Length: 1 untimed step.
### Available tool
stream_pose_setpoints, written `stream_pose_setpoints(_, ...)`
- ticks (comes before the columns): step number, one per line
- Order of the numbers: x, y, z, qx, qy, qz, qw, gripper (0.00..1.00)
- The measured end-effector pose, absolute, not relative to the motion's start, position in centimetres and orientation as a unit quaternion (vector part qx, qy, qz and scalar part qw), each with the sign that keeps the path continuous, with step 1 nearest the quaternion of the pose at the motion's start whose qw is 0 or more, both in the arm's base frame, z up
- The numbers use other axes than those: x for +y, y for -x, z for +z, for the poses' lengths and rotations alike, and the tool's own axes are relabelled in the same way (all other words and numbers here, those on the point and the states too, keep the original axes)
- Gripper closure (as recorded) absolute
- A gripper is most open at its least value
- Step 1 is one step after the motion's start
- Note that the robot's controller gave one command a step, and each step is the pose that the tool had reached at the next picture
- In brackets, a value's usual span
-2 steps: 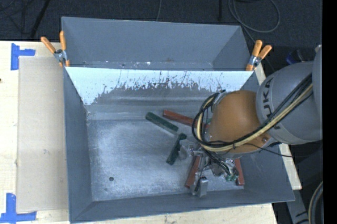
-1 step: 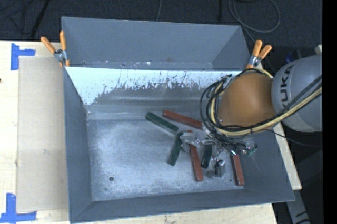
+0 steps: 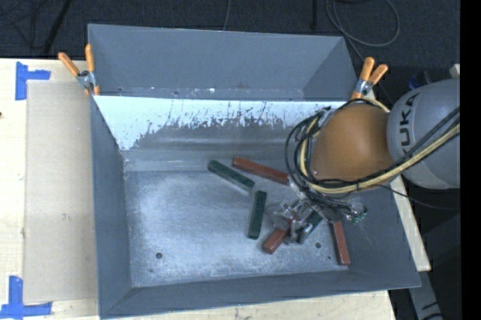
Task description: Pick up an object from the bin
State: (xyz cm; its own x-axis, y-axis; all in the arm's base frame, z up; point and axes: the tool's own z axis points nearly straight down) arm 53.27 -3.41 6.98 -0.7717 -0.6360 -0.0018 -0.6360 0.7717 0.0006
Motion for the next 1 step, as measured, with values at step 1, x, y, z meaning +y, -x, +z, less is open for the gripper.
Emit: stream_pose_setpoints(1, -0.33, -51.75, 25.56, 0.934, 0.357, -0.001, 0.004, 1.0)
